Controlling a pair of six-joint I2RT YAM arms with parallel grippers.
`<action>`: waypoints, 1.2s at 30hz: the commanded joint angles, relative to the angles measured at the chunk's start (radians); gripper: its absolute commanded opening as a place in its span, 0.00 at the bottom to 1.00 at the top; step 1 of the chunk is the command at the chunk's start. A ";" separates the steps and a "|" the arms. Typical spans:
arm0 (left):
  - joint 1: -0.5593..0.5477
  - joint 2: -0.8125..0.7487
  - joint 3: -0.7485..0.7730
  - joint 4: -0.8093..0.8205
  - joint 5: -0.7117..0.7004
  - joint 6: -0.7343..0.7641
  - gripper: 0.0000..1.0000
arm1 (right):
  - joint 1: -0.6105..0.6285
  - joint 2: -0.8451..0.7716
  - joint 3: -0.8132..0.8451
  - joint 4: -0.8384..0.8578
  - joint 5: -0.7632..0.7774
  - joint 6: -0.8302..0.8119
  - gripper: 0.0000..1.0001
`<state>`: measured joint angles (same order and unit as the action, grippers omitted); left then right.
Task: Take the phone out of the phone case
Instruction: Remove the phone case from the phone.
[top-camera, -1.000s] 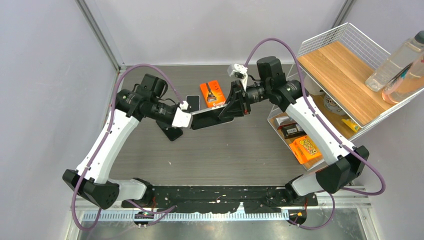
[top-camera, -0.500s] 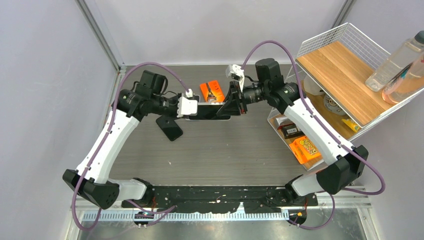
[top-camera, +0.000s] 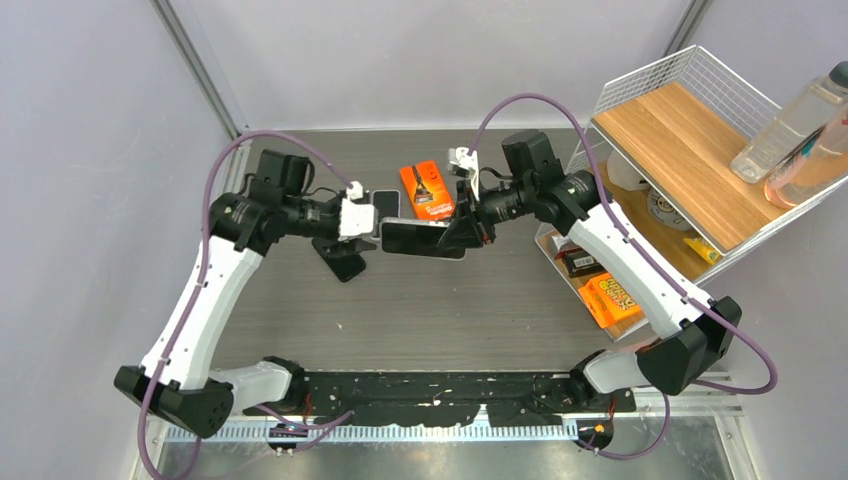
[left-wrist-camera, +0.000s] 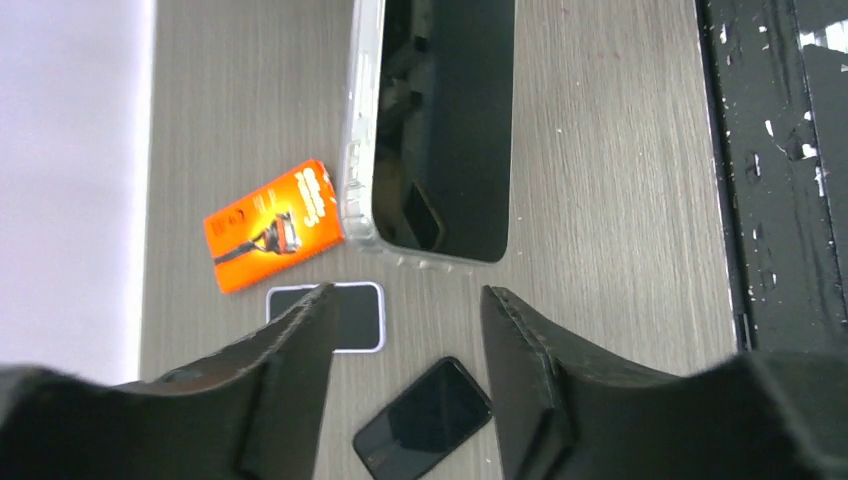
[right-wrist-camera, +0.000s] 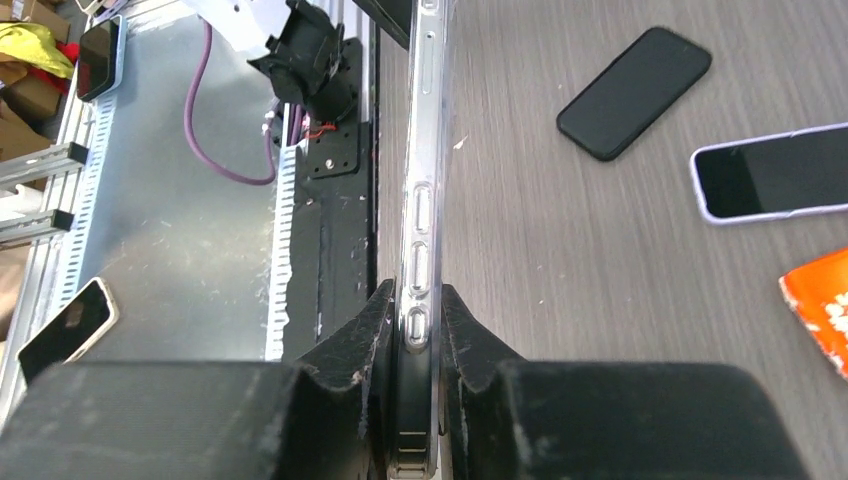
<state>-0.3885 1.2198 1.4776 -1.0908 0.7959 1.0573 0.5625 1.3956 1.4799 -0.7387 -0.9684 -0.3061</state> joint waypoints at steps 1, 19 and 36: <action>0.059 -0.072 -0.011 -0.029 0.155 0.050 0.63 | 0.004 -0.043 0.032 -0.047 0.026 -0.032 0.05; 0.127 -0.081 -0.223 0.639 0.458 -1.051 0.78 | 0.003 -0.044 0.028 -0.062 -0.001 -0.075 0.05; 0.129 -0.024 -0.315 0.810 0.490 -1.219 0.45 | 0.005 -0.039 0.023 -0.058 -0.013 -0.074 0.05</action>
<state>-0.2657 1.1915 1.1606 -0.3546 1.2453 -0.1303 0.5663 1.3956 1.4799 -0.8463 -0.9260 -0.3695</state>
